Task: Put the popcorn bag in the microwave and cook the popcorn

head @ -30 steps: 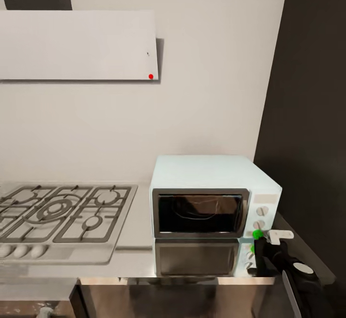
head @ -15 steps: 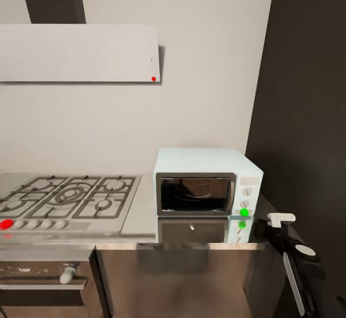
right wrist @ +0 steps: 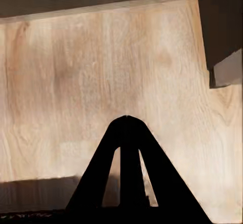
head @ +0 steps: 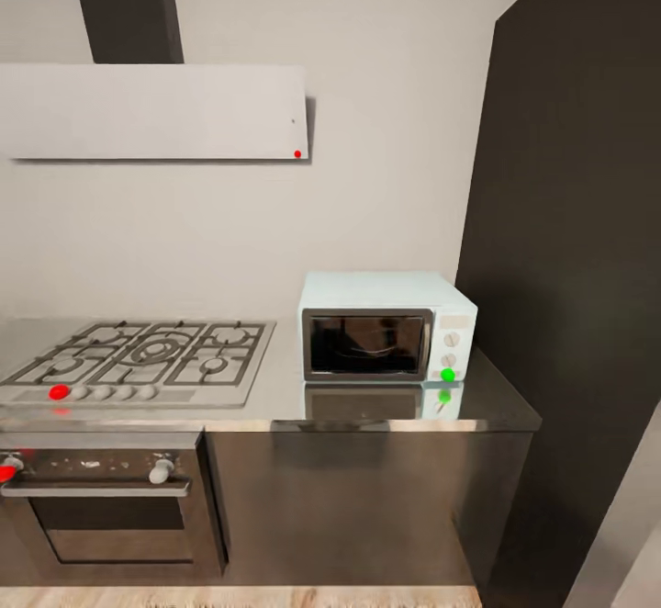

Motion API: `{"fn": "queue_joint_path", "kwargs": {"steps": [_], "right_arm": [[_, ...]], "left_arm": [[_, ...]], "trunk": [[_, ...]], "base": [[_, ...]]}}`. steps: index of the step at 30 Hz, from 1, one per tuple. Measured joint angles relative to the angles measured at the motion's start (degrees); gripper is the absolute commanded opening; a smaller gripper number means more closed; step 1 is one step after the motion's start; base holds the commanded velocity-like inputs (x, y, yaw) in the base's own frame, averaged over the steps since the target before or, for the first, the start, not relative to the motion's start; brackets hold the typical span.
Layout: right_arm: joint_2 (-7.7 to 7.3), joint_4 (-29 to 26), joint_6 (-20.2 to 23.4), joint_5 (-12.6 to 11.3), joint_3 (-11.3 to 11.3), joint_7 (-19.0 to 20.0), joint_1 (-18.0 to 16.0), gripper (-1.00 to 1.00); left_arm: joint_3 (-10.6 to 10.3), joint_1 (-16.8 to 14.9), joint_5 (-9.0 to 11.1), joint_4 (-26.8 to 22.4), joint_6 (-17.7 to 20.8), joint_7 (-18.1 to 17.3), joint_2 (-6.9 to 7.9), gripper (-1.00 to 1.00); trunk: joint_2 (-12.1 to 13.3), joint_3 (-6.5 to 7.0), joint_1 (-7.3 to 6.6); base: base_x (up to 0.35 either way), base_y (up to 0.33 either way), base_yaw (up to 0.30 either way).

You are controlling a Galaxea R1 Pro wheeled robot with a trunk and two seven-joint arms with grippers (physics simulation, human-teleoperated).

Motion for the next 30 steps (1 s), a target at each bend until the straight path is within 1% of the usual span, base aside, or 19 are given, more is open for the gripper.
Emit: {"fn": "queue_joint_path", "kwargs": {"steps": [1,2,3,4,6,8,10,14,17,18,19,20,23,25,30], "right_arm": [[-0.43,3.98,-1.73,0.02,0.03,-0.05,0.00,-1.00],[-0.91,10.89,-5.08,-0.02,0.06,-0.57,0.04,-1.00],[-0.95,14.54,-5.97,-0.05,0.11,-2.11,0.02,-1.00],[-0.85,15.55,-6.20,-0.10,0.10,-3.60,0.11,-1.00],[-0.55,16.19,-6.54,-0.23,0.11,-5.88,1.39,-1.00],[-0.13,16.45,-7.37,-0.24,0.11,-7.01,3.35,-1.00],[0.05,16.51,-7.51,-0.22,0.12,-7.24,3.83,-1.00],[-0.08,16.53,-7.94,-0.15,0.11,-7.27,4.88,-1.00],[0.05,16.54,-10.29,-0.01,0.16,-7.26,6.60,-1.00],[0.14,16.54,-10.67,0.03,0.18,-7.26,6.98,-1.00],[0.17,16.52,-10.99,0.04,0.20,-7.26,7.31,-1.00],[0.20,16.48,-10.87,-0.01,0.21,-7.30,7.38,-1.00],[0.13,16.43,-10.34,-0.06,0.18,-7.40,7.39,-1.00],[0.34,16.37,-10.26,0.11,0.03,-7.38,7.40,-1.00],[1.23,16.15,-10.32,-0.05,-0.06,-7.36,7.39,-1.00]], "left_arm": [[0.04,-0.01,0.01,0.01,-0.01,0.01,0.11,1.00],[0.01,0.00,0.00,0.00,0.00,0.03,0.33,1.00],[0.01,0.00,0.01,0.00,-0.02,0.04,0.77,1.00],[0.01,-0.01,0.01,0.05,-0.11,0.04,1.16,1.00],[0.02,-0.01,0.02,0.05,-0.19,0.05,1.98,1.00],[0.01,-0.01,0.01,0.05,-0.17,0.04,2.69,1.00],[-0.02,-0.01,-0.01,0.05,-0.16,0.04,2.92,1.00],[-0.01,-0.01,-0.10,-0.03,0.09,-0.02,3.96,1.00],[-0.08,-0.01,-0.40,-0.04,0.19,-0.03,4.24,1.00],[-0.13,-0.01,-0.44,-0.04,0.19,-0.03,4.79,1.00],[-0.34,-0.01,-0.71,-0.09,-0.27,-0.03,5.70,1.00],[-0.40,-0.01,-0.91,-0.19,-0.41,-0.05,5.82,1.00],[-0.18,-0.01,-1.00,-0.58,-0.48,-0.07,5.58,1.00],[-0.07,-0.01,-0.68,-0.69,-0.49,-0.06,5.56,1.00],[-0.18,-0.01,-0.76,-0.74,-0.50,-0.08,5.65,1.00]], "trunk": [[-0.01,0.00,-0.01],[-0.01,0.00,-0.02],[0.00,0.00,-0.03],[0.00,0.01,-0.03],[0.00,0.00,-0.03],[0.00,0.00,-0.03],[0.00,0.01,-0.03],[0.00,0.01,-0.03],[-0.01,0.01,-0.03],[0.00,0.01,-0.03],[0.00,0.01,-0.03],[0.00,0.01,-0.03],[0.00,0.01,-0.03],[0.00,0.01,-0.03],[0.00,0.01,-0.03]], "base": [[-0.033,0.000,0.000],[-0.011,0.000,0.000],[-0.006,0.000,0.000],[-0.004,0.000,0.000],[-0.001,0.000,0.000],[0.000,0.000,0.000],[0.000,0.000,0.000],[0.000,0.000,0.000],[0.000,0.000,0.000],[0.000,0.000,0.000],[0.000,0.000,0.000],[0.000,0.000,0.000],[0.000,0.000,0.000],[0.000,0.000,0.000],[0.000,0.000,0.000]]}}
